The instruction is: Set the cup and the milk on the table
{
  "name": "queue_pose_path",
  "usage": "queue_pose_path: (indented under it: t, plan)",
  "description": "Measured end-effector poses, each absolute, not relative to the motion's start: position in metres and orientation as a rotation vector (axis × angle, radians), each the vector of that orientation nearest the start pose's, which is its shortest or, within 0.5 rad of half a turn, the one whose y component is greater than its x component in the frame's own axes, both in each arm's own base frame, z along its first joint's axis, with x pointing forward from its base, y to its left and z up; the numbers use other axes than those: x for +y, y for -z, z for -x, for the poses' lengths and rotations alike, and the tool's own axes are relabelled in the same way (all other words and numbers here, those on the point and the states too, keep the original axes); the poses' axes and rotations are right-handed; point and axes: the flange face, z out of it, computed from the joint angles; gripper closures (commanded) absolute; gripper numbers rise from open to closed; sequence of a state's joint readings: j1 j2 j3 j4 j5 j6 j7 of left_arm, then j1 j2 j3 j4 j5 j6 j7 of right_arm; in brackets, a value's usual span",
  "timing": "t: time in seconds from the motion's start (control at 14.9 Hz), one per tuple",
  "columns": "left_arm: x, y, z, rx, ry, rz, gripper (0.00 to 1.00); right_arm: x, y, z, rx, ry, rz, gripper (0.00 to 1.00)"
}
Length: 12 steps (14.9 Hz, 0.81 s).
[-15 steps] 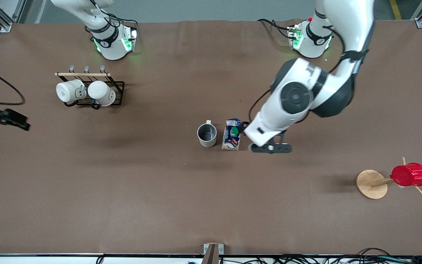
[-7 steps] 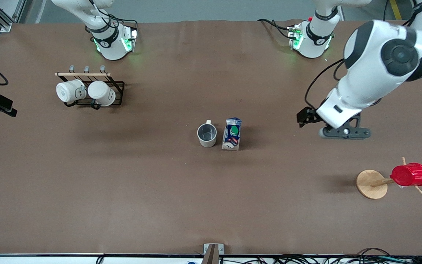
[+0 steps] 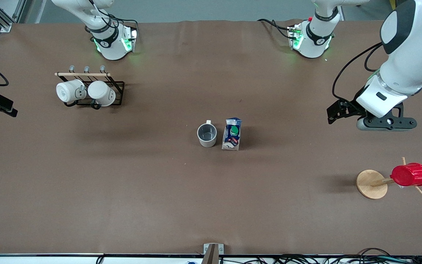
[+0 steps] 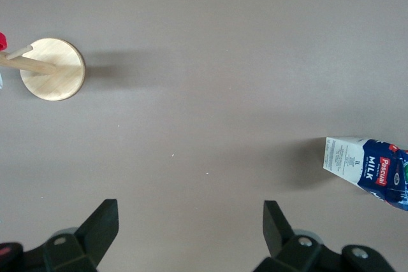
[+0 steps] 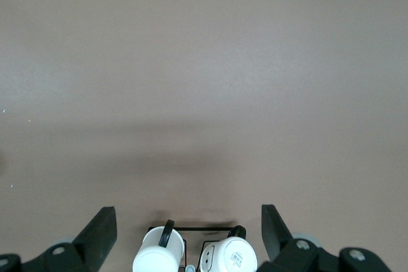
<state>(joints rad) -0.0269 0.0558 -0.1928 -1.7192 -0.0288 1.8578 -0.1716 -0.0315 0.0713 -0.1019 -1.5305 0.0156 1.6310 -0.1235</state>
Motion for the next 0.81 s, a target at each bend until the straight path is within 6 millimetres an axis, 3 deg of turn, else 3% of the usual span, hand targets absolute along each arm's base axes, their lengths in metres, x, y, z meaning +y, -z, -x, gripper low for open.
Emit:
queue_pose_path:
  t: [0.2,0.6,0.81]
  plan:
    - [-0.129,-0.555,-0.576,0.066,0.143,3.195,0.0,-0.073,-0.607,-0.577,0.066,0.044,3.135,0.0]
    - [-0.123,-0.6,-0.573,0.119,0.143,3.191,0.0,-0.072,-0.607,-0.578,0.096,0.041,3.134,0.0]
    - [-0.117,-0.606,-0.568,0.143,0.096,3.184,0.0,-0.072,-0.606,-0.578,0.097,0.04,3.134,0.0]
